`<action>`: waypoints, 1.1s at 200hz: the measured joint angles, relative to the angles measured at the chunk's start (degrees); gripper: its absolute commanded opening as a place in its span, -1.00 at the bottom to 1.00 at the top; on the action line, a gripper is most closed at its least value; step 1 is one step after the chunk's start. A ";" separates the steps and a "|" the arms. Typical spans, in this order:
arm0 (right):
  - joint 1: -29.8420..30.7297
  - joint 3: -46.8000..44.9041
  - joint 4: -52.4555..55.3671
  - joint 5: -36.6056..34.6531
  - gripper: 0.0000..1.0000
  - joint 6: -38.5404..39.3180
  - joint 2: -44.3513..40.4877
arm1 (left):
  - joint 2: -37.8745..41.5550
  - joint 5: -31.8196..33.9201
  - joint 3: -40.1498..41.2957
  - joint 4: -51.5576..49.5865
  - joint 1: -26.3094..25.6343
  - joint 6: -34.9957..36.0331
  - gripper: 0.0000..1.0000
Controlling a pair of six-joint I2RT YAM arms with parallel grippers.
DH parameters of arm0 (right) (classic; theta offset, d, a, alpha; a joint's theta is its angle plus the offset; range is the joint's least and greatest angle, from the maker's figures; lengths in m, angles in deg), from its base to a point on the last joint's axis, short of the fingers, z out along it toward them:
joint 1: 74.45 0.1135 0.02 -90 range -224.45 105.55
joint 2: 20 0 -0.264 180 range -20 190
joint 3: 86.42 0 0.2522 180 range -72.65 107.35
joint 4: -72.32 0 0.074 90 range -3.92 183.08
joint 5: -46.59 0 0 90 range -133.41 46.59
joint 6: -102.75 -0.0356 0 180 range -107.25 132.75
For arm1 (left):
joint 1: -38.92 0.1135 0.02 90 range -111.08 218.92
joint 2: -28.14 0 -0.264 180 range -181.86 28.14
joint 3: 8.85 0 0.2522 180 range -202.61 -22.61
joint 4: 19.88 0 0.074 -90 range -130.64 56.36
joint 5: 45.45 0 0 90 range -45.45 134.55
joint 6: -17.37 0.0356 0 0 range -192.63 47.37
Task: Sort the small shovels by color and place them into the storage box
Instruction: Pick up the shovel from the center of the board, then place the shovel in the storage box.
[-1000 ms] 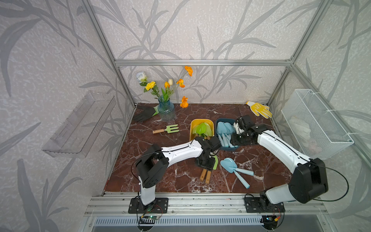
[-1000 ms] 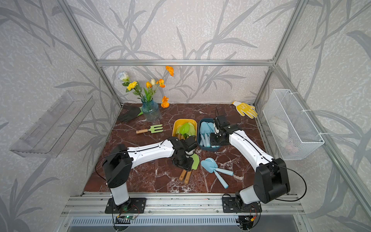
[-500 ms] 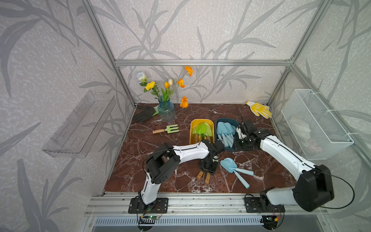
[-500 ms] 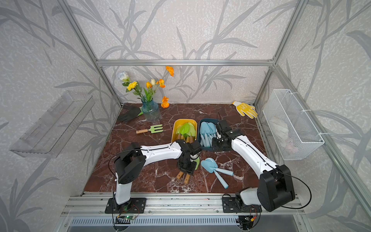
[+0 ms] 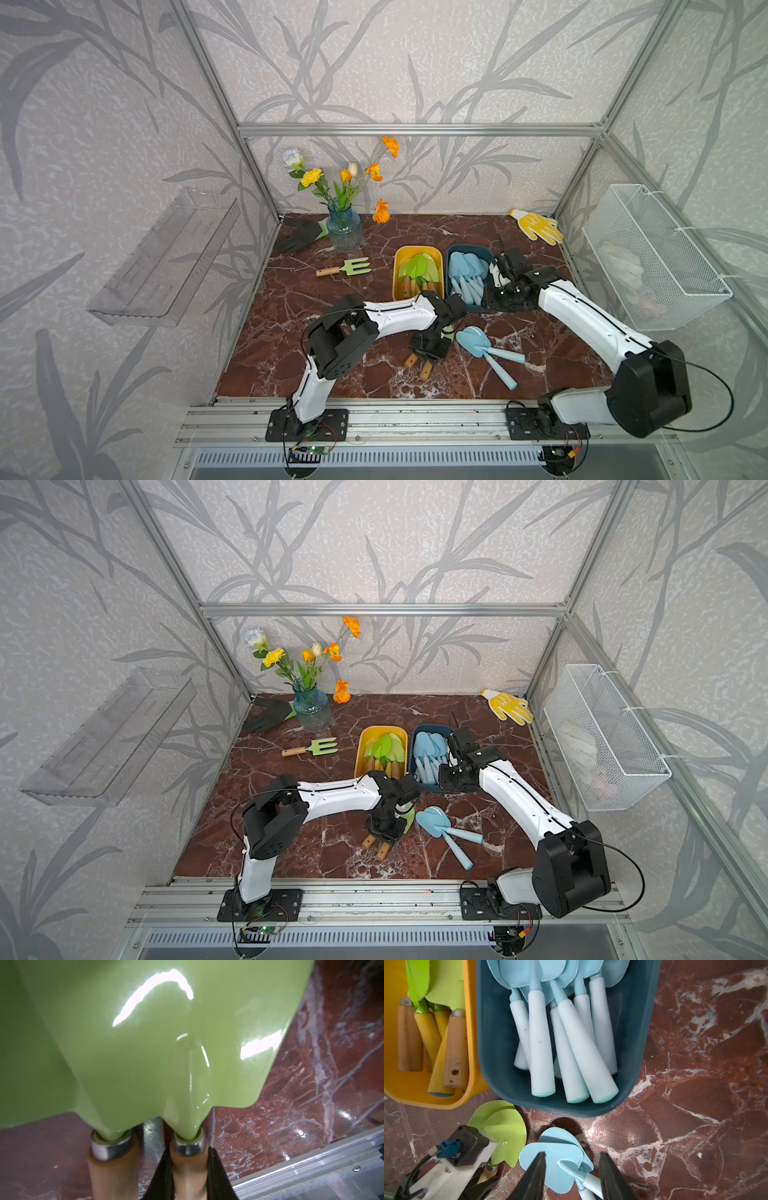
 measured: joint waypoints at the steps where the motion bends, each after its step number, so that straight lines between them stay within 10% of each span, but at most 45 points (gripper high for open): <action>1: 0.00 0.00 0.00 -0.02 -0.12 0.00 0.00 | 0.00 0.04 -0.04 -0.07 0.00 0.02 -1.00; 81: -0.11 0.44 -0.04 -0.13 -0.12 -0.55 1.92 | 8.50 0.63 -10.80 -10.16 1.62 5.84 -1.00; 122: -0.11 2.84 0.17 -1.01 -0.12 -1.09 2.01 | 8.55 -0.24 -19.50 -11.02 11.56 6.73 -1.00; 165: -0.11 4.26 0.48 -1.64 -0.12 -2.01 1.99 | 0.26 1.18 -32.28 -9.70 22.43 6.45 -1.00; 220: -0.11 3.58 0.96 -2.64 -0.12 -3.06 -0.09 | -13.20 1.75 -40.35 -10.82 23.58 5.84 -1.00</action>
